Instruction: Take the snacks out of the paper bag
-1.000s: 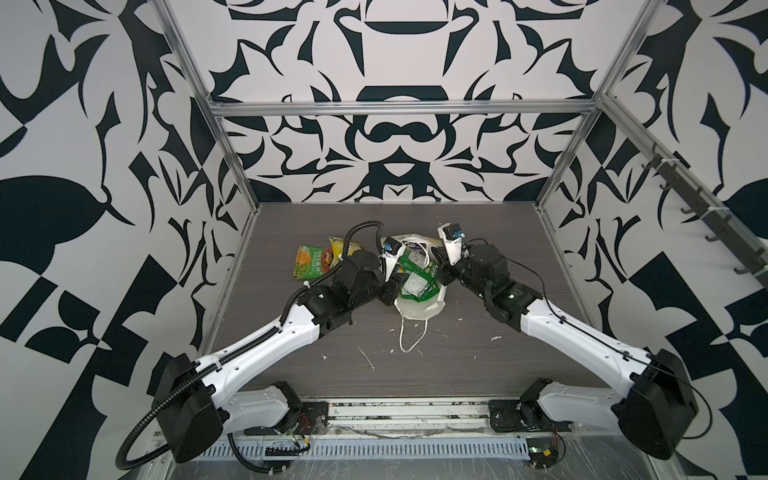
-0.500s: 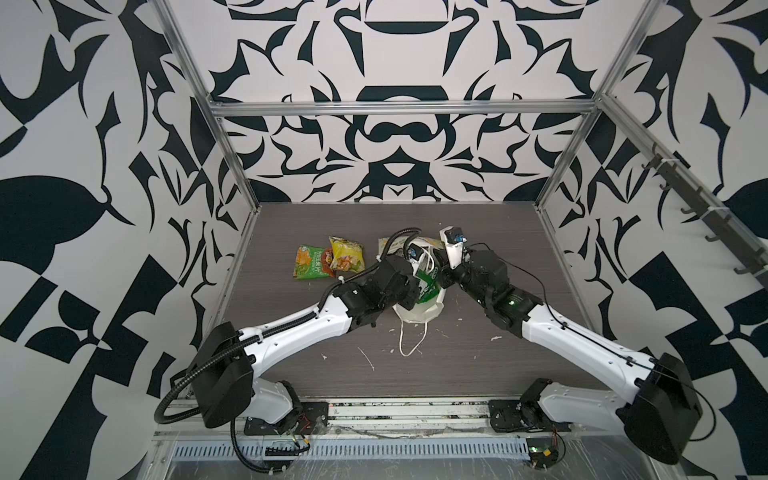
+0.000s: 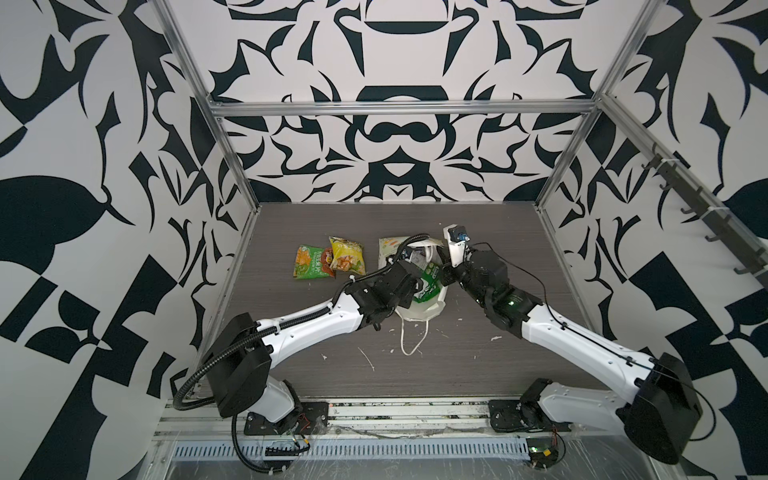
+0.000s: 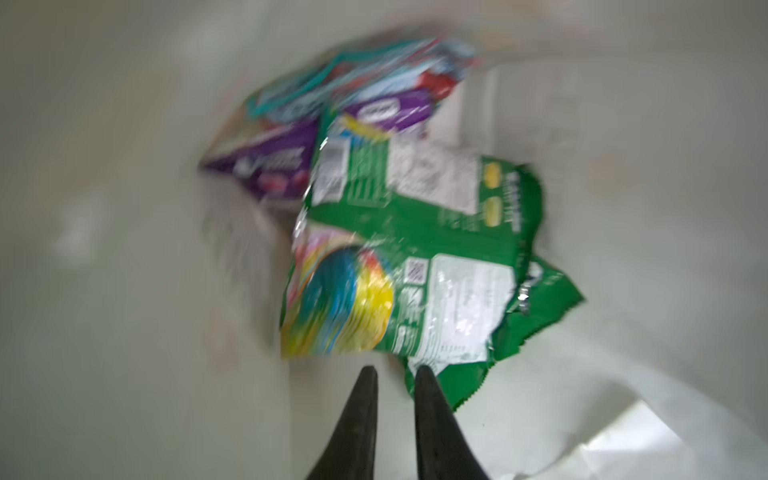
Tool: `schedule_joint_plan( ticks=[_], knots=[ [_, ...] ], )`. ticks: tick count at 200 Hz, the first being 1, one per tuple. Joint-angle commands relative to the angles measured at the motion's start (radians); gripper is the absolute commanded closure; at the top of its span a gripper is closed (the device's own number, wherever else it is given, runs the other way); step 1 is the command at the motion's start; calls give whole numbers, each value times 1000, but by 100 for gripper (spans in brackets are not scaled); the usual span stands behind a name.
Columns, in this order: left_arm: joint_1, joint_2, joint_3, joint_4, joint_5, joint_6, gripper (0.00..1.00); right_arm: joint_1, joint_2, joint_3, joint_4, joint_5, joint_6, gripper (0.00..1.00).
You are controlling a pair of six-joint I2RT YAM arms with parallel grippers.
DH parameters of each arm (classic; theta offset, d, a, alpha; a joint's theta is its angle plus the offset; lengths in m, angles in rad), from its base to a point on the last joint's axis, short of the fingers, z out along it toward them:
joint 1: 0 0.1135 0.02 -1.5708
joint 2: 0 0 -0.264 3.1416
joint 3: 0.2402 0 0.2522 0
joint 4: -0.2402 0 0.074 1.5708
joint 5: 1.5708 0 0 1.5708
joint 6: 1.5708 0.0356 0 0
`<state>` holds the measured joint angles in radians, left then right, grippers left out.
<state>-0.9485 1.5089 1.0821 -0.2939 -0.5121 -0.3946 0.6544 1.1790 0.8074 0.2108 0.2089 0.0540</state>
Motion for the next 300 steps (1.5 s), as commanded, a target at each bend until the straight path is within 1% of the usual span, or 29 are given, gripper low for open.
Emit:
schedule_joint_plan(
  ticks=[1,14,31,57,71,89,114,130,155,197,242,300],
  knots=[
    [62,3,19,-107,-43,-88,81,1,-25,8,70,45,23,100],
    [79,2,21,-113,-32,-81,81,-1,-19,12,70,41,27,100],
    [79,6,38,-121,-38,-58,80,0,-13,16,68,39,30,100],
    [83,23,63,-111,-27,-19,75,-1,-10,16,72,26,36,100],
    [83,33,75,-94,-5,-4,71,1,-8,18,74,14,42,100],
    [89,44,76,-64,39,-5,70,3,-3,16,82,0,55,100],
    [114,57,81,-56,129,-60,69,7,1,14,89,-3,62,100],
    [141,44,71,-41,206,-120,63,9,4,16,91,-3,62,100],
    [174,25,66,-33,312,-209,56,12,6,18,96,1,57,100],
    [203,65,86,-43,417,-309,54,15,14,24,108,1,52,100],
    [212,115,101,-23,432,-334,54,20,18,29,118,-4,48,100],
    [234,168,104,25,429,-329,53,22,16,24,119,-2,41,100]
  ],
)
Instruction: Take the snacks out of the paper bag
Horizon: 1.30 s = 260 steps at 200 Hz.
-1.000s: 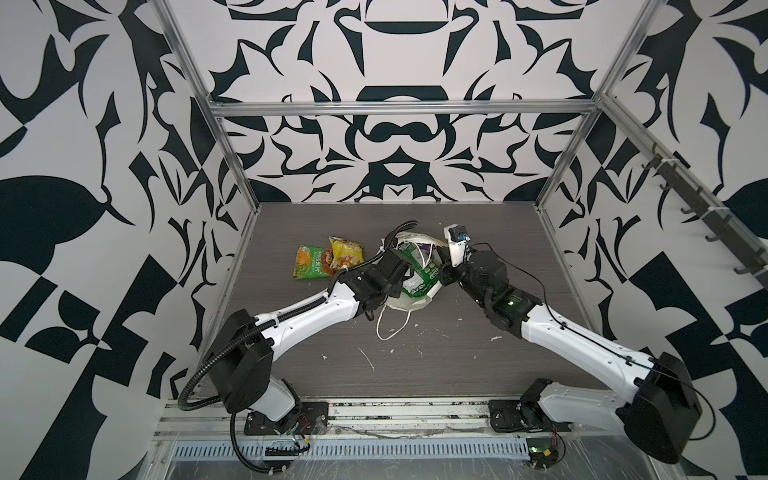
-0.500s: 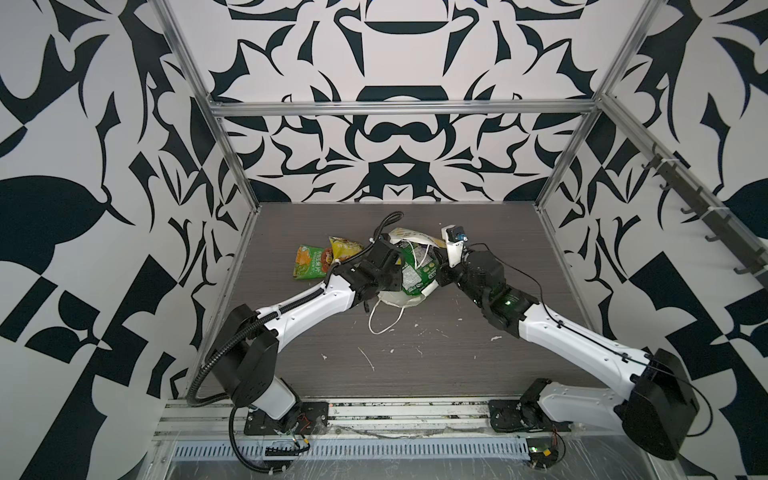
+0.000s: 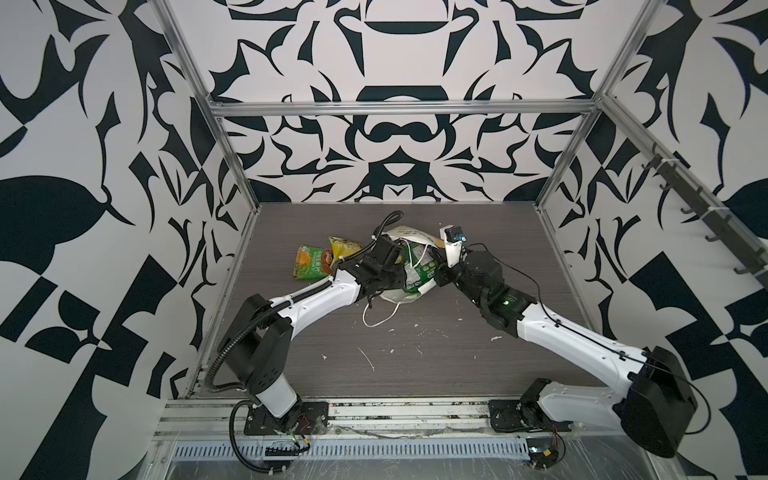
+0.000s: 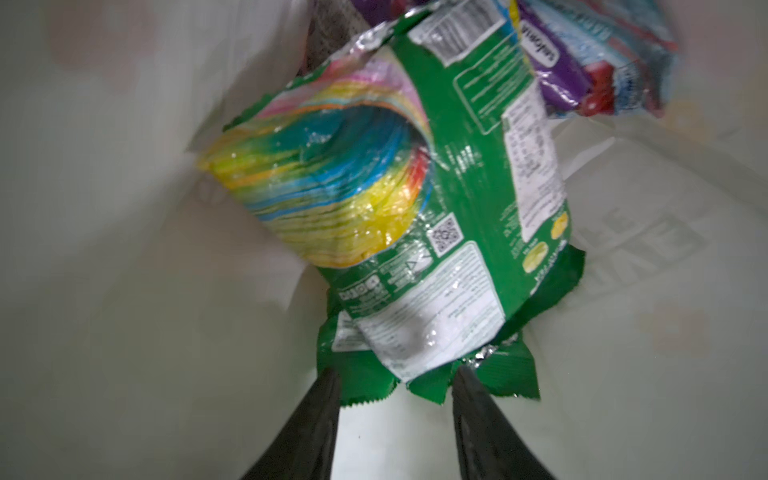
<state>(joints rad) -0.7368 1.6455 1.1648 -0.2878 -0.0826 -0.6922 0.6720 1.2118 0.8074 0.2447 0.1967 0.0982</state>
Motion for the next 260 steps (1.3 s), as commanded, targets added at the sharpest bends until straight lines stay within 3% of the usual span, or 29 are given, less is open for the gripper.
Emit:
schedule_joint_plan(
  ticks=[1,65,87,122,149,196,260],
  knots=[
    [23,33,21,20,-1,-31,53,4,-17,25,85,11,-3,100],
    [22,99,29,119,53,-6,55,3,-12,31,86,9,-12,100],
    [22,112,29,144,63,0,65,3,-9,30,91,14,-12,100],
    [22,119,35,141,55,18,94,4,-4,26,91,21,-12,100],
    [22,97,33,118,35,44,100,3,-3,26,88,40,-18,100],
    [22,28,25,86,-6,90,100,3,12,30,86,87,-20,100],
    [22,-95,-23,60,65,118,100,3,29,50,48,176,-26,100]
  ],
)
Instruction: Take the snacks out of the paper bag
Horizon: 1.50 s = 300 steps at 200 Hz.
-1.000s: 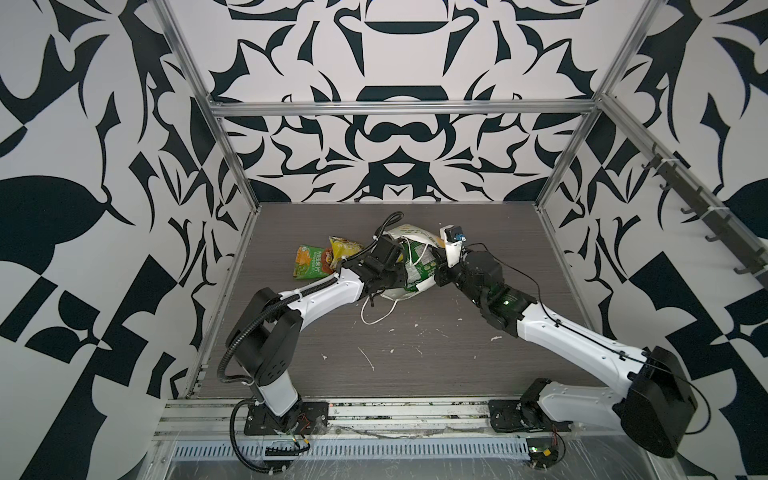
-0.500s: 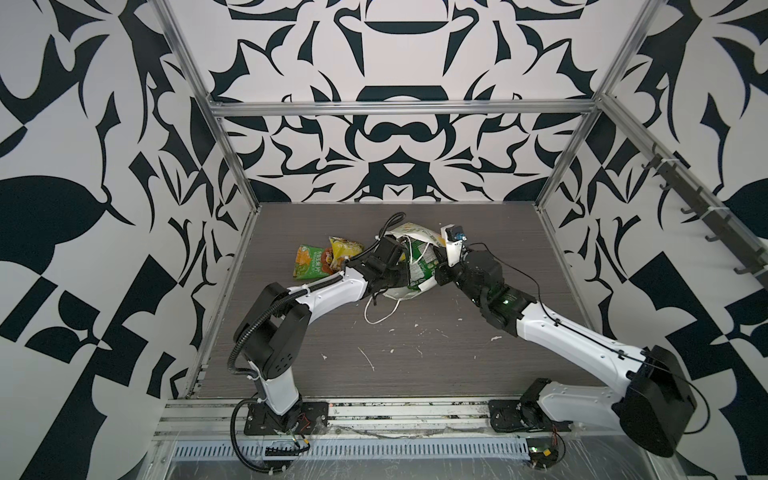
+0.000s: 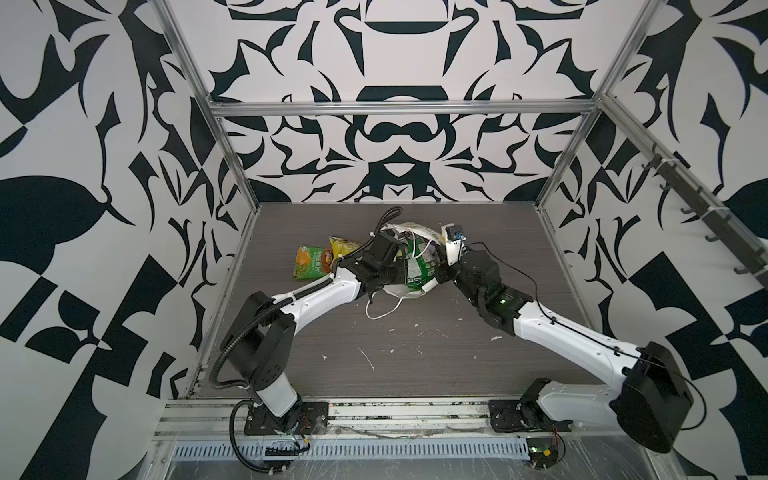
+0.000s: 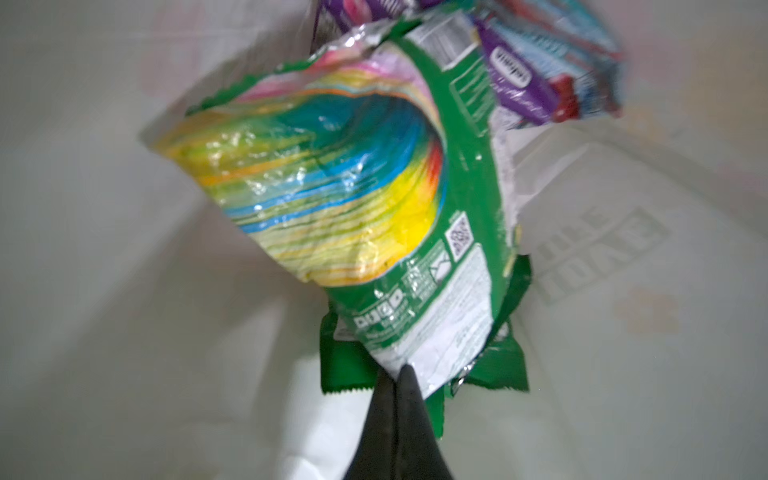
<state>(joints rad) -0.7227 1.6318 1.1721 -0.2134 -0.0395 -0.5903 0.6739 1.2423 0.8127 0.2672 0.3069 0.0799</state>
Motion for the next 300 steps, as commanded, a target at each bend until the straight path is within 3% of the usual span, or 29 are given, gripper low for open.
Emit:
schedule_joint_plan(
  ticks=[1,94,129,140,162,199,214,240,273,300],
  knots=[
    [8,-84,-32,-15,22,16,100,1,-1,44,25,67,-7,100],
    [9,-322,-160,95,9,138,100,-2,15,69,11,142,-4,100],
    [15,-340,-137,80,39,180,100,-4,11,70,6,155,-5,100],
    [16,-309,-98,35,60,165,83,-4,9,69,7,154,-3,100],
    [-5,-235,-40,-6,141,188,70,-4,14,74,6,149,-3,100],
    [-115,-202,-43,-21,48,443,50,-4,19,75,7,134,6,100],
    [-145,-189,-25,-69,5,576,48,-4,19,77,6,132,4,100],
    [-159,-178,-18,-103,-29,784,42,-3,16,77,10,121,4,100],
    [-165,-168,-37,-91,-30,999,25,-4,13,75,10,112,17,100],
    [-170,-109,1,-173,-43,1100,23,-4,8,80,6,108,18,100]
  ],
)
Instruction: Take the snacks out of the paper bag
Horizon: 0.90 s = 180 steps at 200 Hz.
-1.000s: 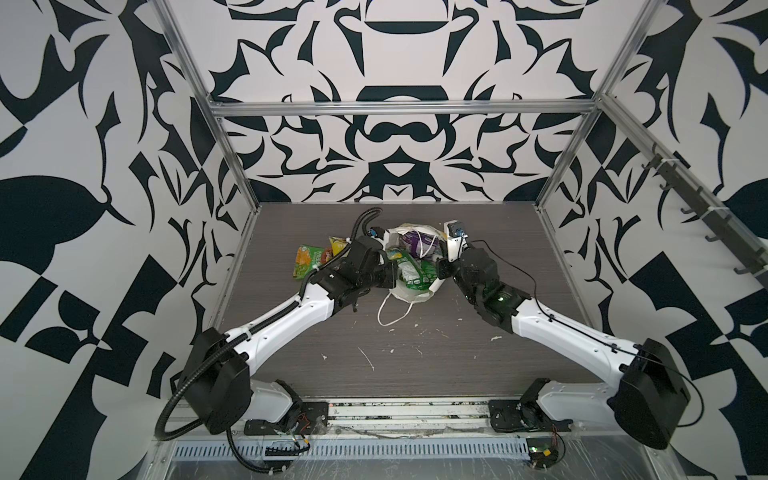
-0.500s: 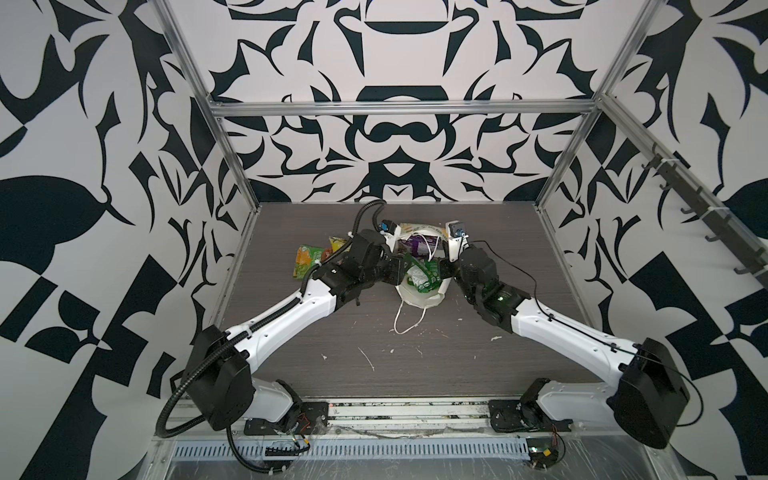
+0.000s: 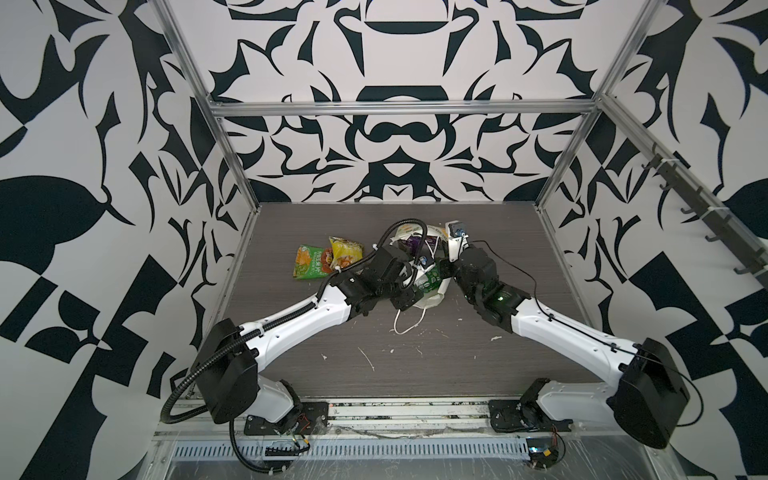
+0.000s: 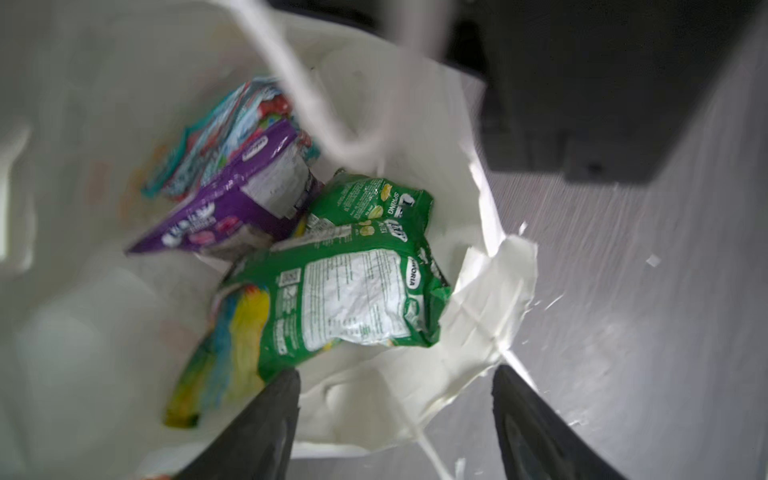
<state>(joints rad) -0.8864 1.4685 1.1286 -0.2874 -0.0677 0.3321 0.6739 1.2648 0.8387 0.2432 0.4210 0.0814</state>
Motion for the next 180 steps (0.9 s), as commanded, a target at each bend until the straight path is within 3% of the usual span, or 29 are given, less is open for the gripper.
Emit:
schedule_joint_plan(
  ticks=[1,48,101,180],
  knots=[
    [-6,56,46,-101,-15,180,23,-3,-15,54,30,-6,17,100],
    [-20,94,-15,96,-90,230,22,-4,-17,53,38,-11,20,100],
    [-67,180,-9,239,-166,310,27,-5,-27,44,32,-22,30,100],
    [-140,128,24,200,-207,360,28,-6,-38,43,31,-16,29,100]
  ],
)
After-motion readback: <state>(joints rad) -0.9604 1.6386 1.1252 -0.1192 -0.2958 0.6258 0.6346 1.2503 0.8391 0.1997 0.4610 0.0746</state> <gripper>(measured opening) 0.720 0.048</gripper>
